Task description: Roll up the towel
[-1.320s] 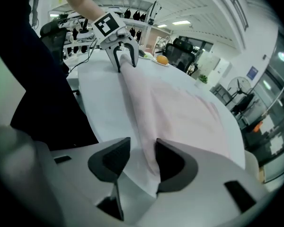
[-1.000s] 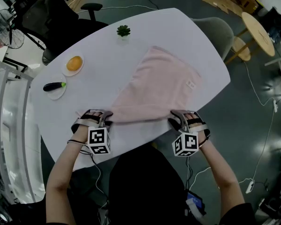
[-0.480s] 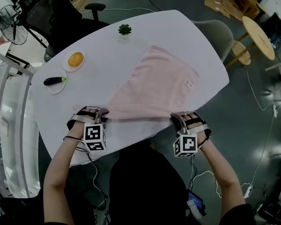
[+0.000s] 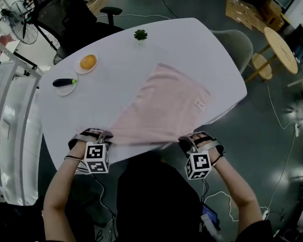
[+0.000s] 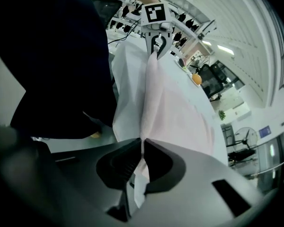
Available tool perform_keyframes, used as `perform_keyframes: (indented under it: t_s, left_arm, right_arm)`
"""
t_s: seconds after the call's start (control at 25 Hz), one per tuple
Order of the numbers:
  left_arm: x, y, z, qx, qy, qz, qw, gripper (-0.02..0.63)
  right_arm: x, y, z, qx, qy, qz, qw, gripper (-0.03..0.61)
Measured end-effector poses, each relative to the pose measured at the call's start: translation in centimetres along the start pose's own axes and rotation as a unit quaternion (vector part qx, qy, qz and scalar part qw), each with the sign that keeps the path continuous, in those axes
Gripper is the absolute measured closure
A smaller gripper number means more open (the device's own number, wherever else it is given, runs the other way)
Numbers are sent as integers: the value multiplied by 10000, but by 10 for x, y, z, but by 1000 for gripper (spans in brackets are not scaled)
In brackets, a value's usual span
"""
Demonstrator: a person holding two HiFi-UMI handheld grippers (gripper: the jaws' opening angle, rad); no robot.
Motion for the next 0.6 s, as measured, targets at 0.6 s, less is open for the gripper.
perform_keyframes:
  t_s: [0.6]
  left_arm:
    - [22,9,-91,1238,-1158,342,9849,523]
  right_arm:
    - [39,33,112,-2262,2847,709,9289,541]
Point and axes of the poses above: the fingertips, and each gripper's own axes: y forward along the fingers, z to its right, x out of its underside, the point moved 10 cm from there along -y, backward along the fingers
